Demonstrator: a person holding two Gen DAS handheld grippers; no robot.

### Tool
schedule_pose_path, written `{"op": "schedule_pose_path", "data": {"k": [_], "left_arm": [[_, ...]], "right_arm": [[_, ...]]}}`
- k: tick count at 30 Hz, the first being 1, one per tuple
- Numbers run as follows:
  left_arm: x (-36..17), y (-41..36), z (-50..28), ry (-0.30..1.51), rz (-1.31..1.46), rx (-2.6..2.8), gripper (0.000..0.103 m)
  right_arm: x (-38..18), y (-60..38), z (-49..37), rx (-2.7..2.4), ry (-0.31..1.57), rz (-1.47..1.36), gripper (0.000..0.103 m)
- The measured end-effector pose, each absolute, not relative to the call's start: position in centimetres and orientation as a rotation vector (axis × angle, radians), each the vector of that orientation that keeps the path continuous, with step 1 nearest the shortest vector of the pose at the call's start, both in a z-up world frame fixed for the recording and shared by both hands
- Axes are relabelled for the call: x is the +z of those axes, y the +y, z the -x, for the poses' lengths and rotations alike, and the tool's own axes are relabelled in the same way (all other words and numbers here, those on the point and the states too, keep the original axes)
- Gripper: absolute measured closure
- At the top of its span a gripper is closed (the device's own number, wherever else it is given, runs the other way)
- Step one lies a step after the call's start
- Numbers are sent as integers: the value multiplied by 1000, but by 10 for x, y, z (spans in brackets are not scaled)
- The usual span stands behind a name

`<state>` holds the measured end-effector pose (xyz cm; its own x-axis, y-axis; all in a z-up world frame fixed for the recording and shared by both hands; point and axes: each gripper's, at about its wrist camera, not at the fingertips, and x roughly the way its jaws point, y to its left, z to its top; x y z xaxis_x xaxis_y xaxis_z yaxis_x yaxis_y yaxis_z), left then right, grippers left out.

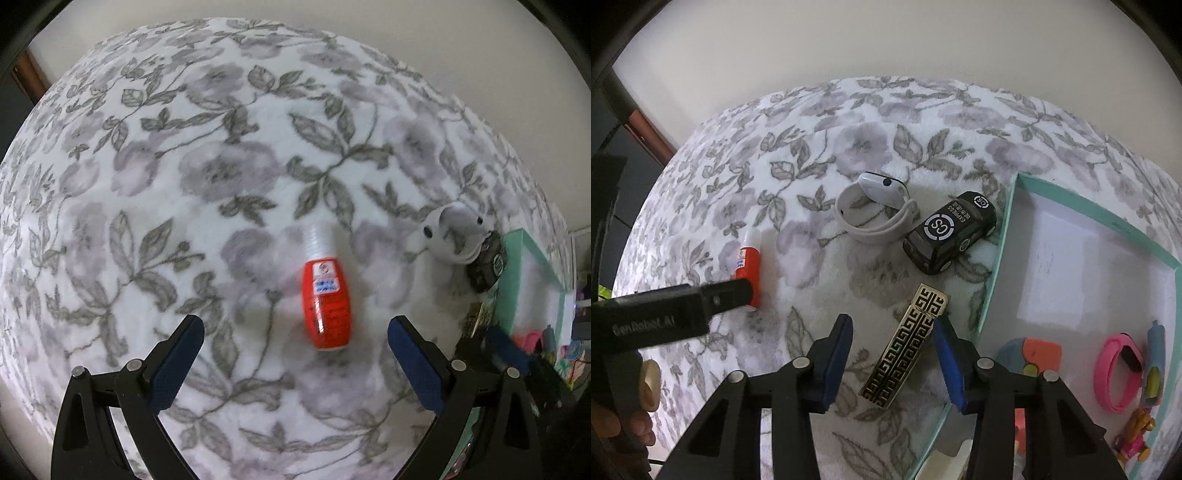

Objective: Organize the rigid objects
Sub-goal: 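Grasp the red glue bottle with left tool while right tool lowers to the gold comb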

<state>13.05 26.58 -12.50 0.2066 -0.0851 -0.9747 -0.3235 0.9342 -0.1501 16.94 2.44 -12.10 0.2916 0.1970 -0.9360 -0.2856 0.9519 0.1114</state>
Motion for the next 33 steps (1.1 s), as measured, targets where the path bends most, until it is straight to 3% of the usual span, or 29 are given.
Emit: {"op": "schedule_pose_path", "data": {"k": [19,24,33], "left_arm": [[-150,263,-138,1346,338,193,10],[-149,250,-145,1342,310,217,28],[-138,228,-164,1327,311,215,49]], "right_arm": [[-119,43,-163,365,1242,158,58],[-124,43,-163,348,1256,182,59],[-120,44,-162,371,1261,168,63]]}}
